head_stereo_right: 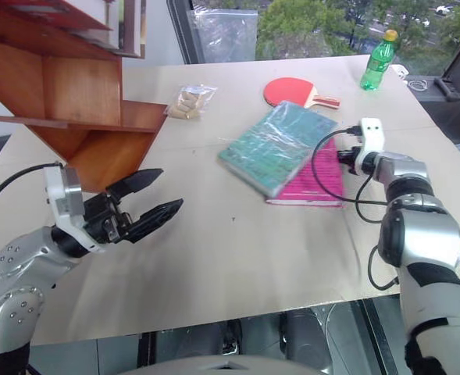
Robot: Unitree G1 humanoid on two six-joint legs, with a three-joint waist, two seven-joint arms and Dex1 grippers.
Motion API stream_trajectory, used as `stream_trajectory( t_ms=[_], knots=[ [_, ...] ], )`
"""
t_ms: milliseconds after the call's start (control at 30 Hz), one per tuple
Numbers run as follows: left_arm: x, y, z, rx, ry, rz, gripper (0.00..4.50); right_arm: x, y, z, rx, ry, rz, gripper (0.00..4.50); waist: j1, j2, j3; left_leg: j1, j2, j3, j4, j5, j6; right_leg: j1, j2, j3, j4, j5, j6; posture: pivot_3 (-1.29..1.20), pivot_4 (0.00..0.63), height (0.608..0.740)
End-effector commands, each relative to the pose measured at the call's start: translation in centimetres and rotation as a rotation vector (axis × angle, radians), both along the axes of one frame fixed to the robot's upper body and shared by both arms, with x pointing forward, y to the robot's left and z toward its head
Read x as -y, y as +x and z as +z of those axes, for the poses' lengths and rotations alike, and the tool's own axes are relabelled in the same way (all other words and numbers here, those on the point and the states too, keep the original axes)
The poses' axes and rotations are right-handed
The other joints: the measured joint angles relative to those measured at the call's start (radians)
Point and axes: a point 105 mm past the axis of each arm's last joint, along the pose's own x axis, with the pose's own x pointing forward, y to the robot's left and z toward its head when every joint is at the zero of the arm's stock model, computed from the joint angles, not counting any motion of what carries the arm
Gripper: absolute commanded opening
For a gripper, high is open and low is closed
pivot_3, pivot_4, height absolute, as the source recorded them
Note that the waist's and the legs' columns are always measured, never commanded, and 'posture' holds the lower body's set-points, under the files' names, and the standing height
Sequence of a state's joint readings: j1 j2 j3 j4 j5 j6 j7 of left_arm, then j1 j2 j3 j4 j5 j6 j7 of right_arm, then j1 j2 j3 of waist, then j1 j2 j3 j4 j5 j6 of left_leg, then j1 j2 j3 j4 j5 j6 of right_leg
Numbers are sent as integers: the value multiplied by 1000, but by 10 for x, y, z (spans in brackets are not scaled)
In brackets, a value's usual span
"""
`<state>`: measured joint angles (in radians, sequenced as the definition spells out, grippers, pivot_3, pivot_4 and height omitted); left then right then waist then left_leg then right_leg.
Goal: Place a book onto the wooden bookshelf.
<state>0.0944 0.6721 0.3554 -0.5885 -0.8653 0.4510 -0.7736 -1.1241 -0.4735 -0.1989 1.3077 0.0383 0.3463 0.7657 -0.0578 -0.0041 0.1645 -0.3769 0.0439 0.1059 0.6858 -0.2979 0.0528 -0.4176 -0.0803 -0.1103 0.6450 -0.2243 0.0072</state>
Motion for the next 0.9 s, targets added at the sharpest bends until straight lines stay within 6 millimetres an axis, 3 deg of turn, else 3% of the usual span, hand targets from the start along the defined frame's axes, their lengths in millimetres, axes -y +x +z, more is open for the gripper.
stream_trajectory(
  t_ms=[33,233,400,533,633,767,900],
  knots=[
    [-8,-4,7,38,28,13,4500,-34,-15,-12,-53,77,223,680,-2,0,0,0,0,0,0,0,0,0,0,0,0,0,0,0,150,740],
    [-14,-4,4,28,50,17,4500,-55,-21,-6,-11,150,345,680,10,0,0,-1,-1,0,0,0,0,0,-1,-1,0,0,0,0,150,740],
    [-20,0,4,16,44,54,4500,-16,-26,3,70,-7,235,680,26,1,1,-3,-3,-3,0,0,0,-1,-5,-4,0,0,-1,0,150,740],
    [-26,6,-1,-5,37,103,4500,2,-58,31,186,-134,205,680,55,3,2,-6,-5,-7,-1,0,0,-1,-8,-9,-2,0,0,0,150,740],
    [-30,12,-6,-37,43,142,4500,-6,-80,55,266,-131,206,680,51,4,2,-8,-5,-8,-1,0,0,-2,-8,-10,-2,0,0,0,150,740],
    [-31,30,-21,-123,64,181,4500,-32,-116,91,476,-172,250,680,46,4,3,-6,-5,-8,-1,0,0,-2,-5,-10,-1,0,0,0,150,740],
    [-21,35,-28,-134,91,135,4500,-59,-149,78,475,-332,441,680,52,3,2,-6,-5,-8,-1,0,0,-2,-1,-10,-1,-1,1,0,150,740]
  ],
)
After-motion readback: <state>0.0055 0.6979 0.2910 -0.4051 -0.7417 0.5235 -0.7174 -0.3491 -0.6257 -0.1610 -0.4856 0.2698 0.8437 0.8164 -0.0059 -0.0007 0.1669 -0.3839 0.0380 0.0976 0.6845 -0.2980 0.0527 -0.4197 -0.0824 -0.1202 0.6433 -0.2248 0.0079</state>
